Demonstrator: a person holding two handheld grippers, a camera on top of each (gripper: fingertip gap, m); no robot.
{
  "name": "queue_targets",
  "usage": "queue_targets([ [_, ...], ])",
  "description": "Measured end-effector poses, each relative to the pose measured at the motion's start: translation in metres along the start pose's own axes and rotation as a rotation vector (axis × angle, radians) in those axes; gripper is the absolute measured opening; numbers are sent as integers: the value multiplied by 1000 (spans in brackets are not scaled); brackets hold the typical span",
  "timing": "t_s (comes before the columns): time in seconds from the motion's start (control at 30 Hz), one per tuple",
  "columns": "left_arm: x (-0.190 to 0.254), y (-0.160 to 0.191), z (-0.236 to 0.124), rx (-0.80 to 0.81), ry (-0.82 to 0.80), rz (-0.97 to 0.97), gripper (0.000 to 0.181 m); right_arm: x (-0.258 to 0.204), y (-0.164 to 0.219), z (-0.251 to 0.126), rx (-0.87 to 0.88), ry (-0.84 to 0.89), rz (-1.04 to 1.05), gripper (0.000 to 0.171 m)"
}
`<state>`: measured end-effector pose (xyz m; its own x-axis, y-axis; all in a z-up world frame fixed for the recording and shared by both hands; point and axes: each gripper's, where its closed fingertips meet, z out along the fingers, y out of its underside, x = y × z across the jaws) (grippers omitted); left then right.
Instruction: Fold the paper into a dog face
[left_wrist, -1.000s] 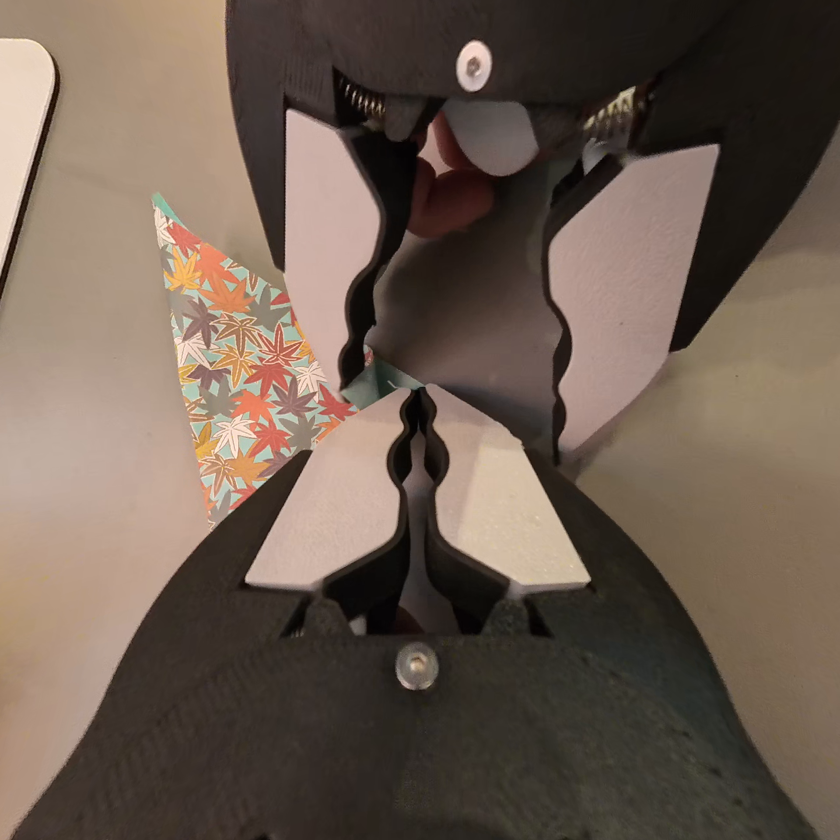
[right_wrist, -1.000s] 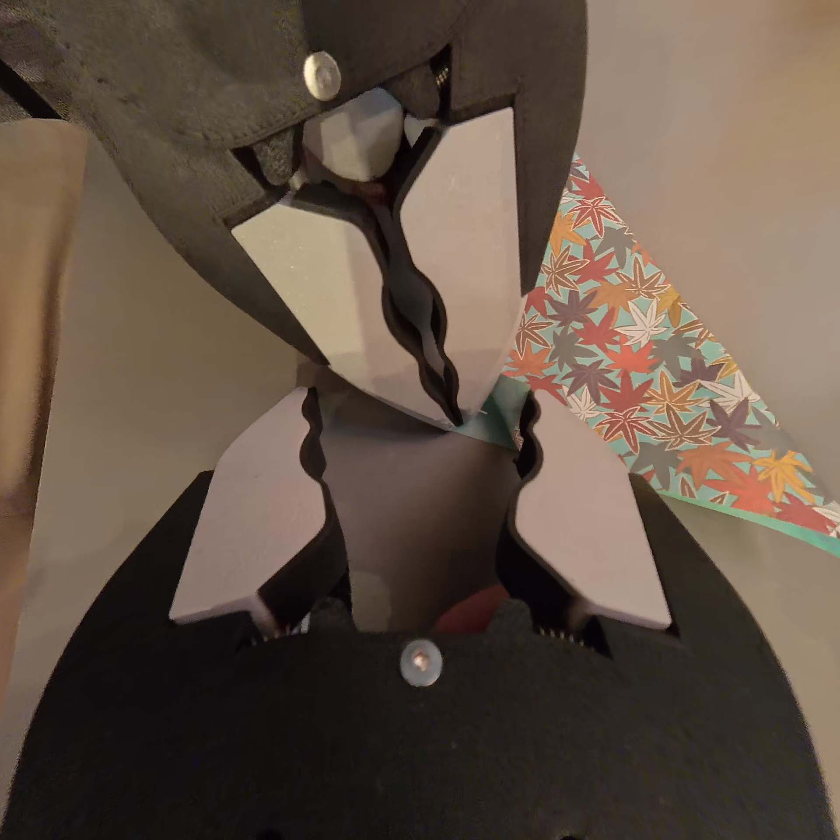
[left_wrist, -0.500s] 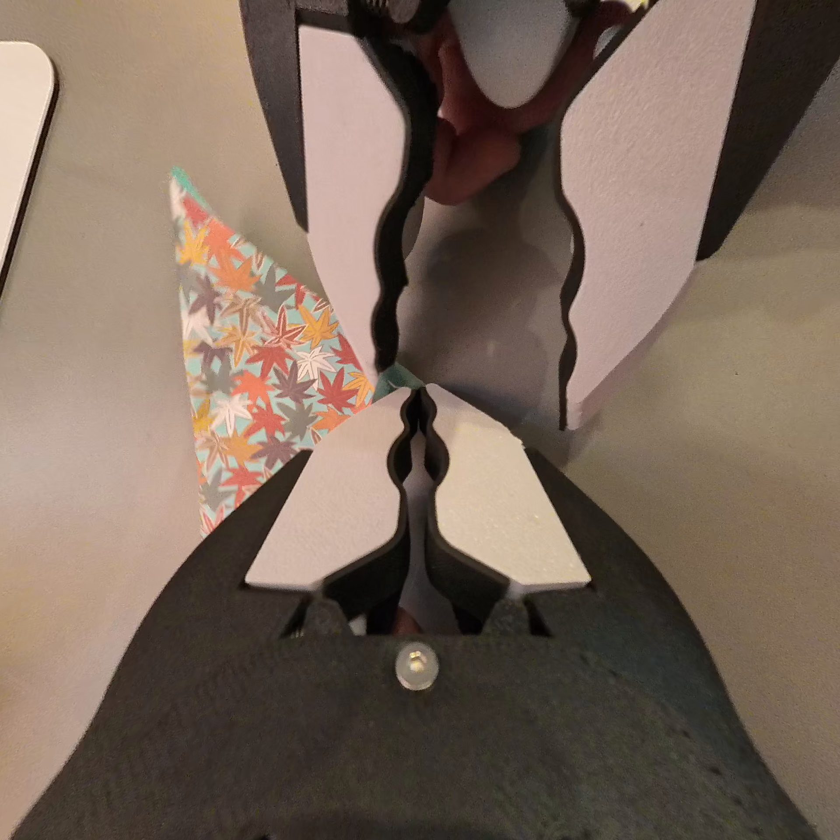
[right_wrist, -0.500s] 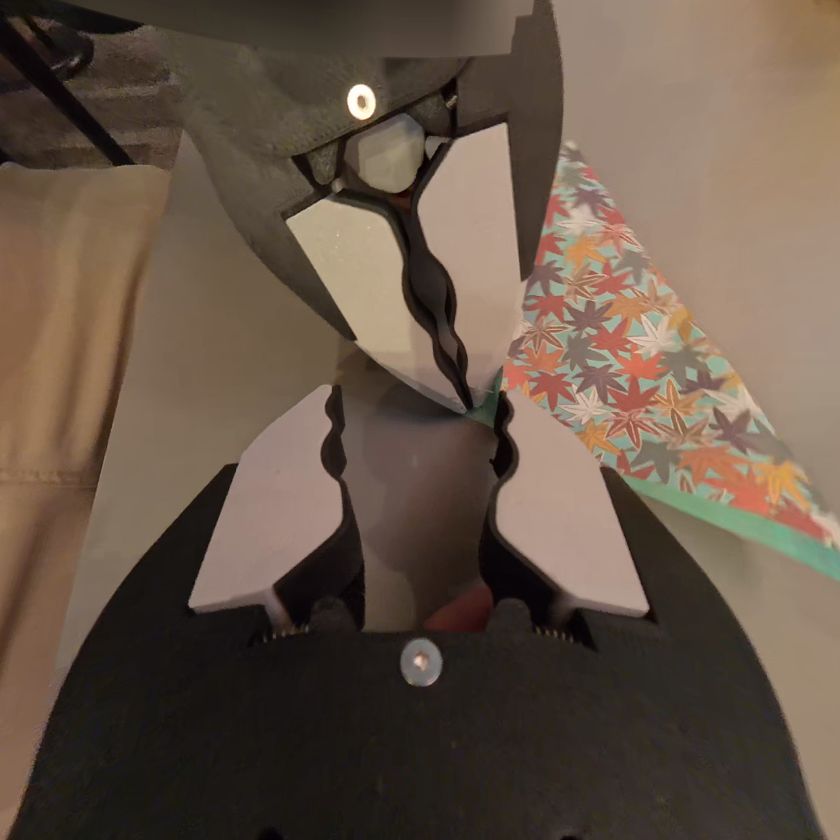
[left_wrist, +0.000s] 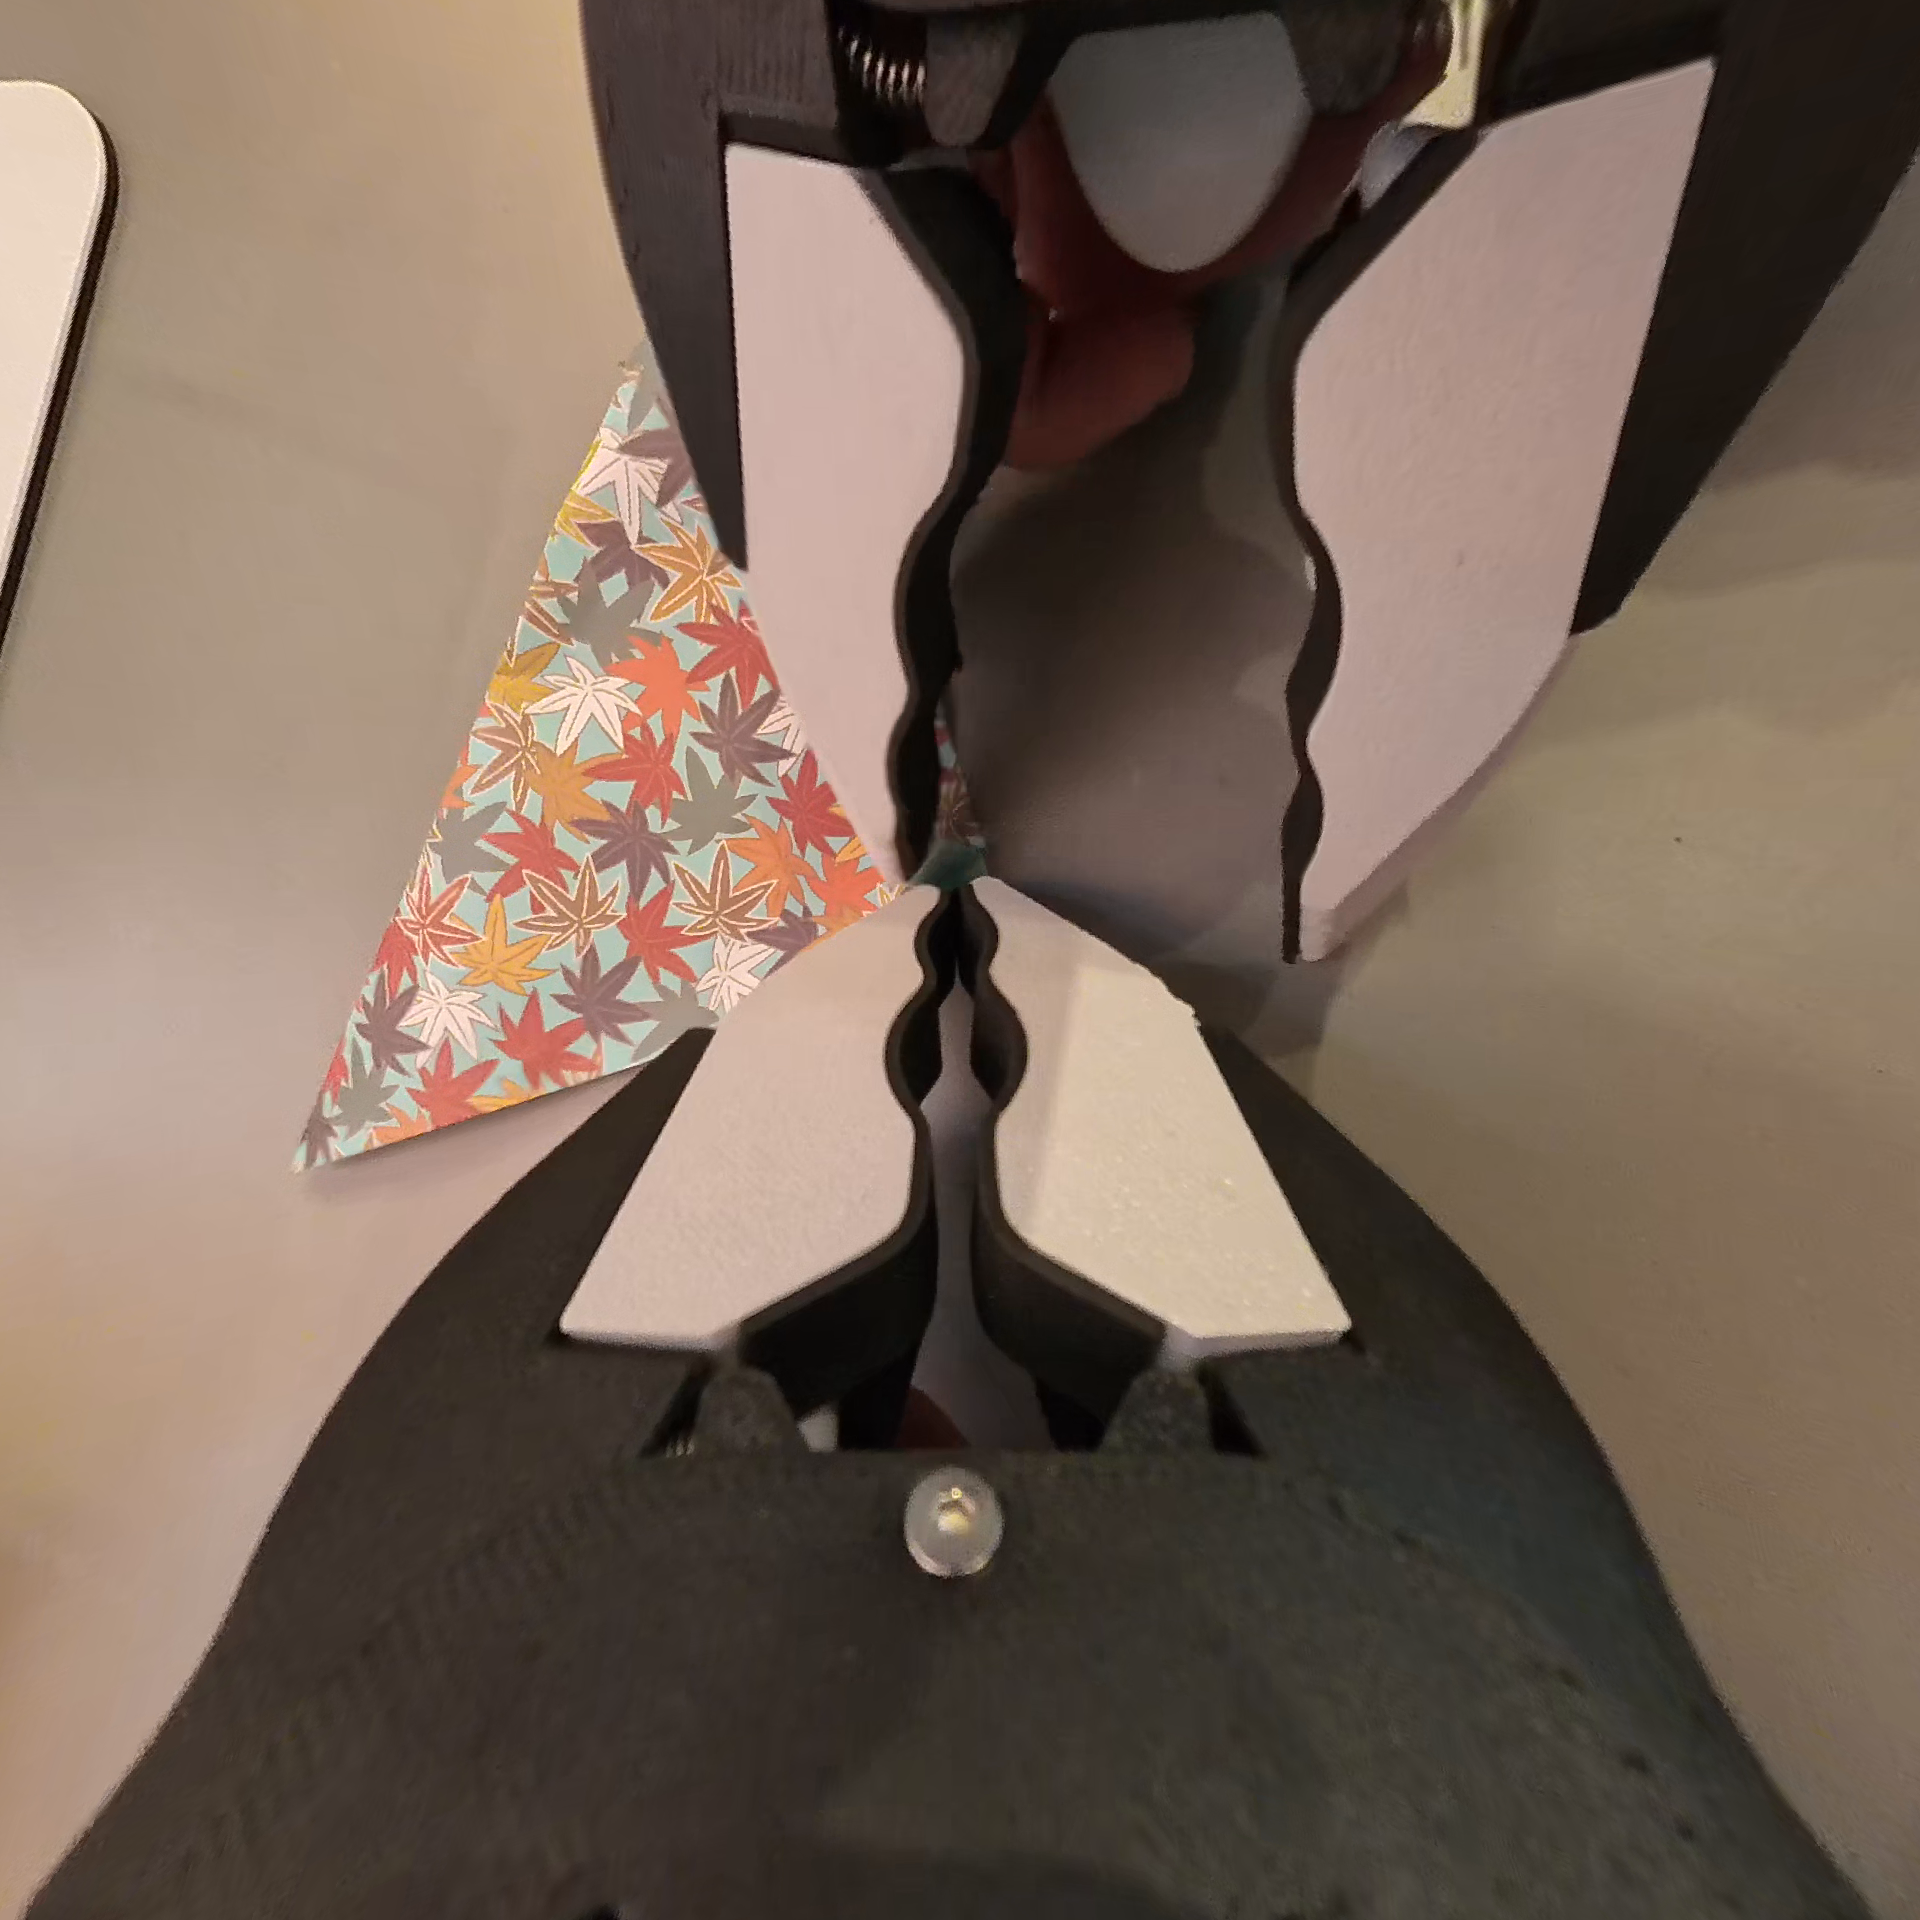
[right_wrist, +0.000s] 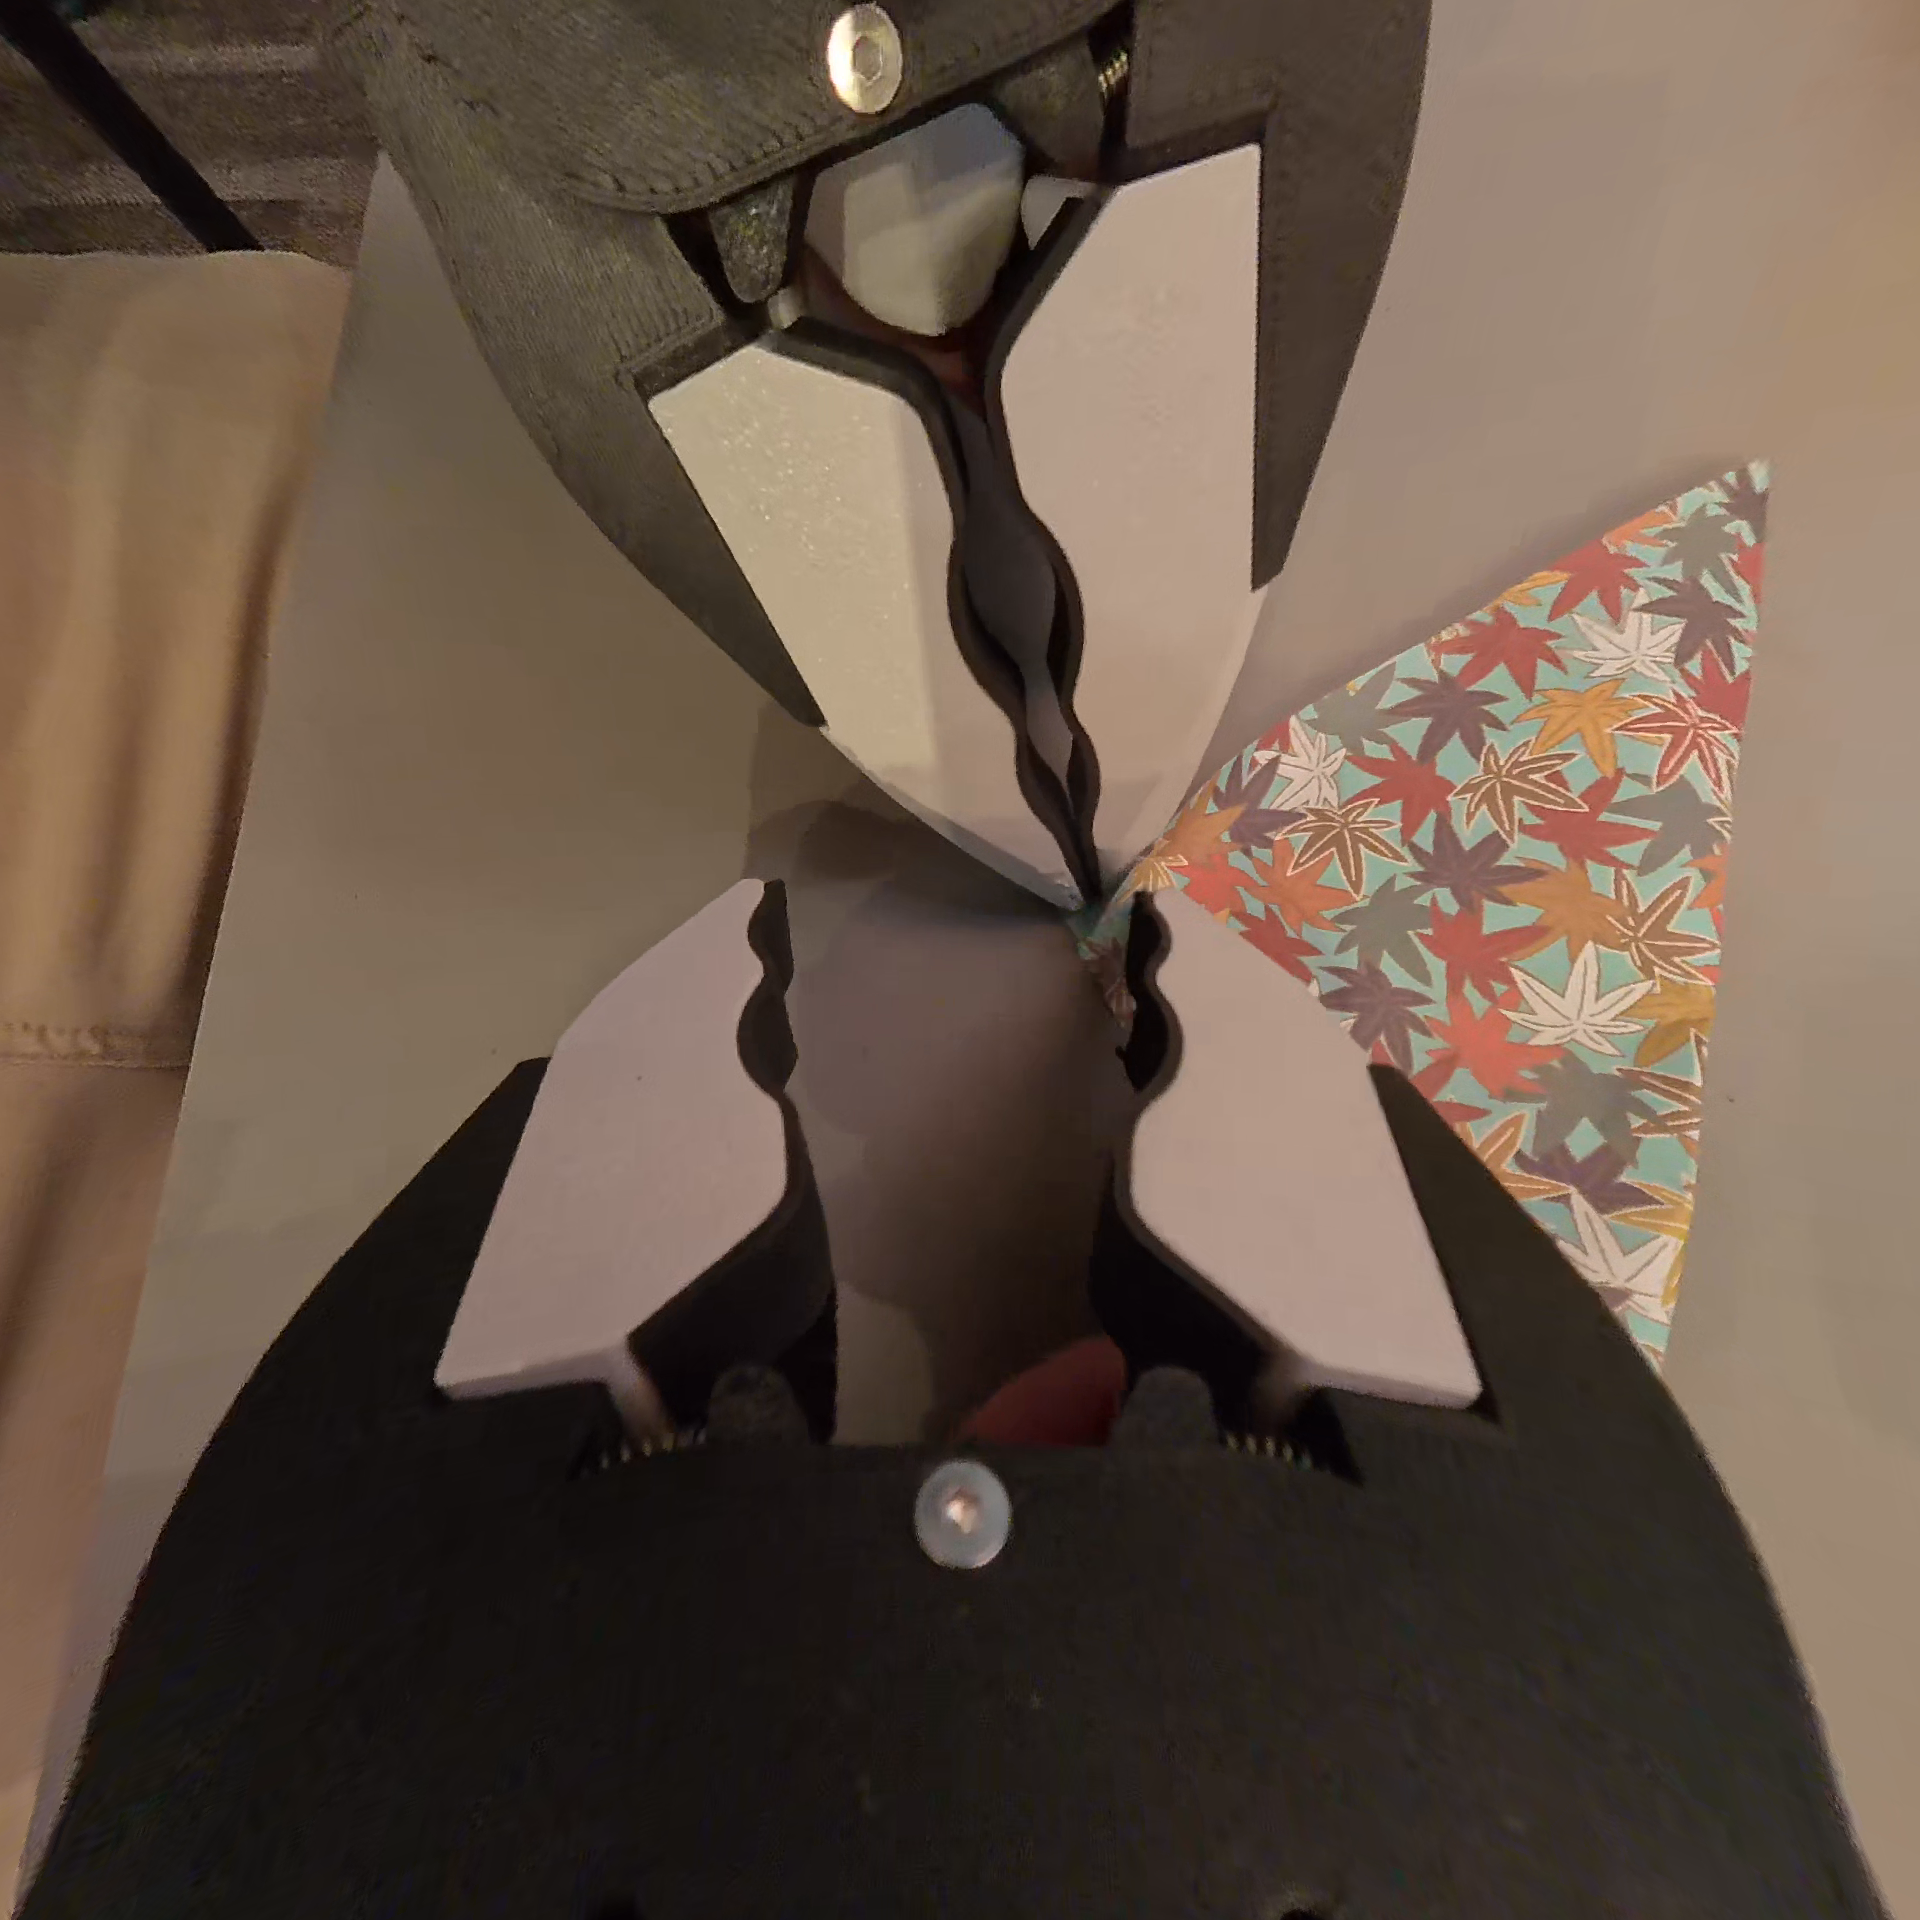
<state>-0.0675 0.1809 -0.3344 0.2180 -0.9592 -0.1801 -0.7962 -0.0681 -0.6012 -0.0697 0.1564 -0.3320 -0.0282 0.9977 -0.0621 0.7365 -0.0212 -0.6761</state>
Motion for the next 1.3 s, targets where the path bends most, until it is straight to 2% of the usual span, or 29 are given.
queue_targets([
  [0.27, 0, 0, 0, 1, 6, -4, 0, 2, -2, 3, -7, 26, 9, 70],
  [0.5, 2, 3, -2, -9, 21, -5, 0, 8, -3, 4, -6, 51, 39, 69],
  [0.8, -7, 21, -14, -51, 45, -39, 0, 10, -3, 2, -3, 51, 63, 74],
  [0.9, -17, 23, -17, -21, 14, -84, 0, 11, -3, 2, 0, 48, 69, 75],
  [1.0, -26, 7, -21, 61, -6, -126, 0, 10, -3, 2, 1, 46, 69, 75],
  [1.3, -30, 6, 1, 4, -45, -70, 0, 8, -3, -3, 22, 10, 96, 74],
])
